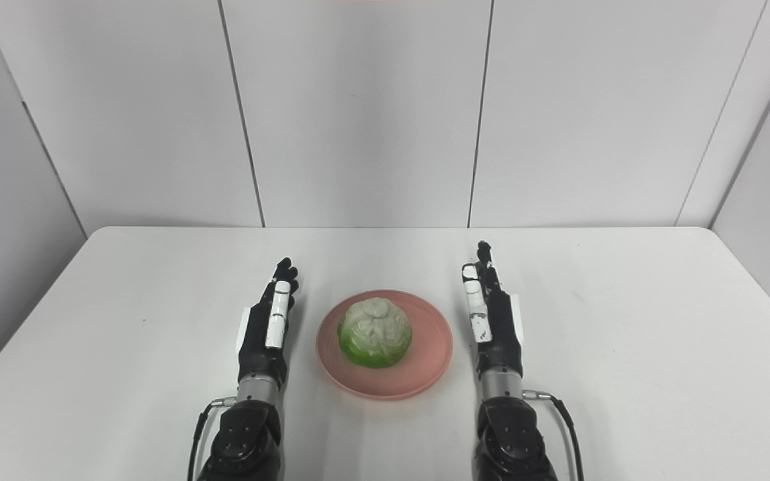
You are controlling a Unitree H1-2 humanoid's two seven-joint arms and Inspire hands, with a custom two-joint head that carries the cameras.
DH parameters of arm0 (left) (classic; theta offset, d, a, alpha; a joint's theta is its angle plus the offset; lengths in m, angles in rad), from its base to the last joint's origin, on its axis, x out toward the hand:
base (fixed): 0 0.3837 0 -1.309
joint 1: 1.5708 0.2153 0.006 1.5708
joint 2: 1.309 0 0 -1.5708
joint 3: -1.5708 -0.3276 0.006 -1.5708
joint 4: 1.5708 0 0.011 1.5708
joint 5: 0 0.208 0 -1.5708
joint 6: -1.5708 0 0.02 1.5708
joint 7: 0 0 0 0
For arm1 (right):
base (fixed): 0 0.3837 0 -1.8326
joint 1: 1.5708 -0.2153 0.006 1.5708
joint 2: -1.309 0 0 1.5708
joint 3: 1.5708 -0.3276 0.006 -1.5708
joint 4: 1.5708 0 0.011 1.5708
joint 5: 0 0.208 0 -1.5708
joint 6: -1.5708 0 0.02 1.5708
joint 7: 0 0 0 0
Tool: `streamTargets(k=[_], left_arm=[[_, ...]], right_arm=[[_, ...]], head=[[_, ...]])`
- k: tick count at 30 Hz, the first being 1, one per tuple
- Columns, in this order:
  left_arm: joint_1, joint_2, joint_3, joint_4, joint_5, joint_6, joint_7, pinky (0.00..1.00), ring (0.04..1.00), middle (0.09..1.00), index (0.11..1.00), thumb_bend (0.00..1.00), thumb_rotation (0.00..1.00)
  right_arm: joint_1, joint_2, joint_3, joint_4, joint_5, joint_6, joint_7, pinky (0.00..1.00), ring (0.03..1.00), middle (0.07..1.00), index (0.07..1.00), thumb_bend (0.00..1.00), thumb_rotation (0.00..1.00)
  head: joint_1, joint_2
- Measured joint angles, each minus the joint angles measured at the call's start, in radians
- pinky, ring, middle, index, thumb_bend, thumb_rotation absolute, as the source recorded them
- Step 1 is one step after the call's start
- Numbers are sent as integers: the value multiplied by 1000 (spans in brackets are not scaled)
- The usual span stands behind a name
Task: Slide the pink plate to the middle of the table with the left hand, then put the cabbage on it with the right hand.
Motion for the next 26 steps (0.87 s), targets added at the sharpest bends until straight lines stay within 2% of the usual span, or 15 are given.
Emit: streamTargets(k=[3, 5, 13, 26], left_arm=[[0, 0, -2, -1, 0, 0, 0, 986, 949, 938, 906, 660, 939], [0, 0, -2, -1, 0, -1, 0, 984, 951, 934, 903, 656, 932], [0, -1, 1, 1, -1, -39, 0, 968, 933, 918, 888, 649, 899], [0, -1, 2, 0, -1, -39, 1, 979, 936, 922, 891, 624, 907]], right_arm=[[5, 2, -1, -18, -2, 77, -12, 993, 991, 996, 959, 762, 1000], [11, 4, -2, -29, -2, 102, -17, 978, 988, 998, 957, 752, 1000], [20, 4, -2, -49, -3, 129, -19, 966, 979, 990, 950, 703, 1000], [31, 10, -2, -68, -9, 143, -22, 951, 971, 979, 936, 688, 1000]], head=[[0, 0], [-3, 2], [-3, 2], [-5, 6]])
